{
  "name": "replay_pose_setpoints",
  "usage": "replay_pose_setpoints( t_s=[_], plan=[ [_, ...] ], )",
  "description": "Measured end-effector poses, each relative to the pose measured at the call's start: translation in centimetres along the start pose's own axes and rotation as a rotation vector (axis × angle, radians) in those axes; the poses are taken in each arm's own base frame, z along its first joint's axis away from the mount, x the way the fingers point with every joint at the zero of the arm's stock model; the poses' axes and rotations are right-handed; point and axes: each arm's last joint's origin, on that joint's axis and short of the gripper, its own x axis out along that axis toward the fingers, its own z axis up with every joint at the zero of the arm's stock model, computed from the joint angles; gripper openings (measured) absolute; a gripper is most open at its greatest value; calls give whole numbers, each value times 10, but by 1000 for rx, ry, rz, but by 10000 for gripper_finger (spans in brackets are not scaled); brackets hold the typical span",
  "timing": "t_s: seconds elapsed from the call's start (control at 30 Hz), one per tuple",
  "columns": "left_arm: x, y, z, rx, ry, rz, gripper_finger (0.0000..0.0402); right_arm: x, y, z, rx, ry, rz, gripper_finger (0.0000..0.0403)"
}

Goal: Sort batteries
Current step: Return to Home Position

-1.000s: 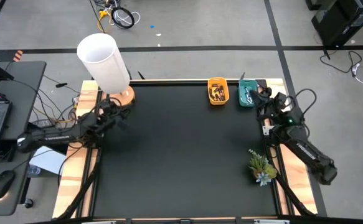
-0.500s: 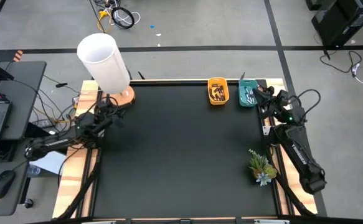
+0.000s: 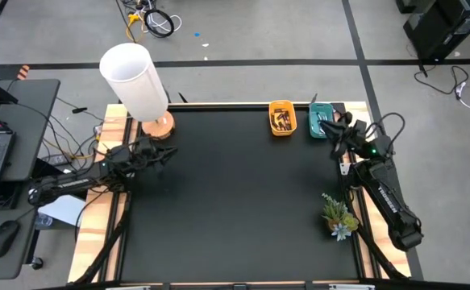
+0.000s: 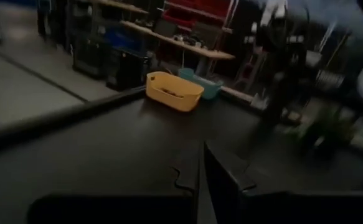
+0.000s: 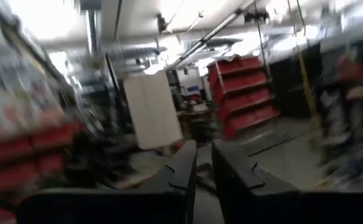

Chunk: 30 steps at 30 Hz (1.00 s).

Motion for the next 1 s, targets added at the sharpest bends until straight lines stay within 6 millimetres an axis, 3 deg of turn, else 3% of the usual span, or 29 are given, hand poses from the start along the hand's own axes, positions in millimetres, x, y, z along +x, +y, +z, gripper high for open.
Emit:
replay_pose_setpoints(
  t_s=[0.1,0.2,1.0],
  plan=[
    [1,0,1,124,-9,-1,39,0,-1,-1,-169,11,-5,62],
    [1,-1,2,158,-15,-2,40,0,-1,-1,-228,9,-4,62],
    [1,-1,2,160,-20,0,41,0,-1,-1,-214,9,-4,61]
  ],
)
